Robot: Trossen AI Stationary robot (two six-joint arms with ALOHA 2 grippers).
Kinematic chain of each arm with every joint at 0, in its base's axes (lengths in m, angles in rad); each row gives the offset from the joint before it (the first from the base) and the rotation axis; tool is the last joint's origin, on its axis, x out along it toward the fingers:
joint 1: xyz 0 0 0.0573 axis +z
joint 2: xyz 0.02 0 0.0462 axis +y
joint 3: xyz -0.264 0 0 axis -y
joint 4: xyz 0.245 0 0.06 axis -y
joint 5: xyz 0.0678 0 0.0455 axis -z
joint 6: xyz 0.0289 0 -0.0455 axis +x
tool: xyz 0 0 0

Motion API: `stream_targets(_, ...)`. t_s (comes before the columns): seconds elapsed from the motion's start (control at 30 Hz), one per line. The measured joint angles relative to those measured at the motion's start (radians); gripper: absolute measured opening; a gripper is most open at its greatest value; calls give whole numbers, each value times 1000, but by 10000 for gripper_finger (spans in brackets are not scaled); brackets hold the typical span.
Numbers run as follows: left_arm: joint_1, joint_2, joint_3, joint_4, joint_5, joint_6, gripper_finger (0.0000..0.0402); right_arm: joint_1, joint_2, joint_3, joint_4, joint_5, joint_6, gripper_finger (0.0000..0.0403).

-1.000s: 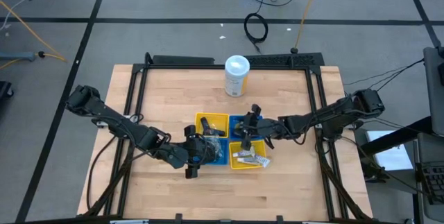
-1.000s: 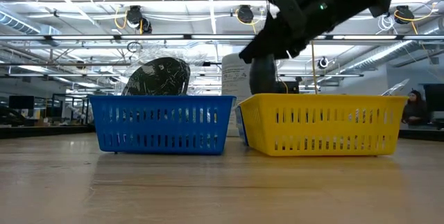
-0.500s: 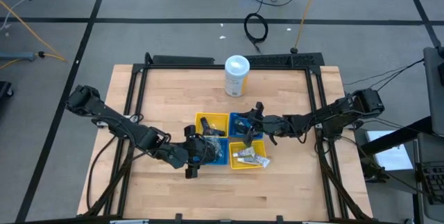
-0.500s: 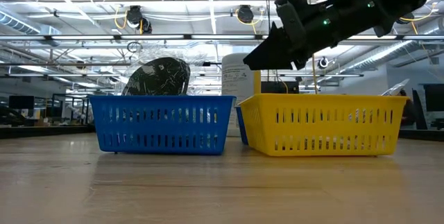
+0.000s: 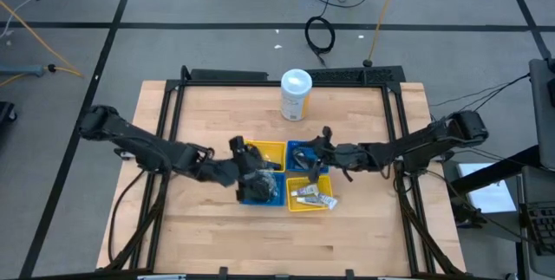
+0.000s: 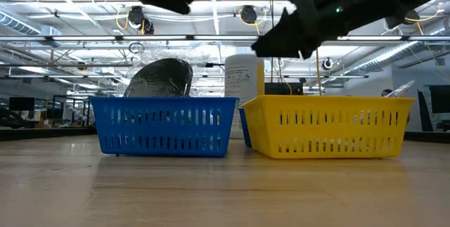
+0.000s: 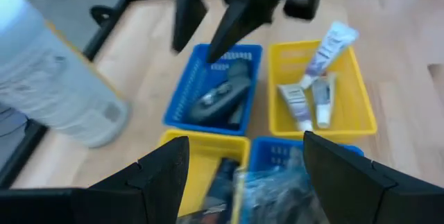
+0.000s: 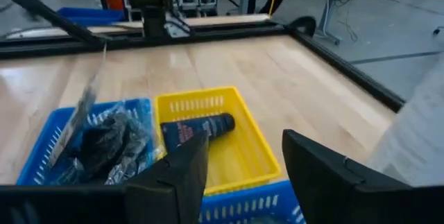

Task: Pick & Place Travel size toiletries
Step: Return to Home Position

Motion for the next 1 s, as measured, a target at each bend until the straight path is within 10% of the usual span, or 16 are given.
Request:
stream_targets(0.43,17,-691,-617,466,39,99,278,11,-532,-418,191,8,22,171)
stream_targets(1.0,21,-1388,-785,-42,-47,19,278,47,-1184,-626,-269,190,-158,171)
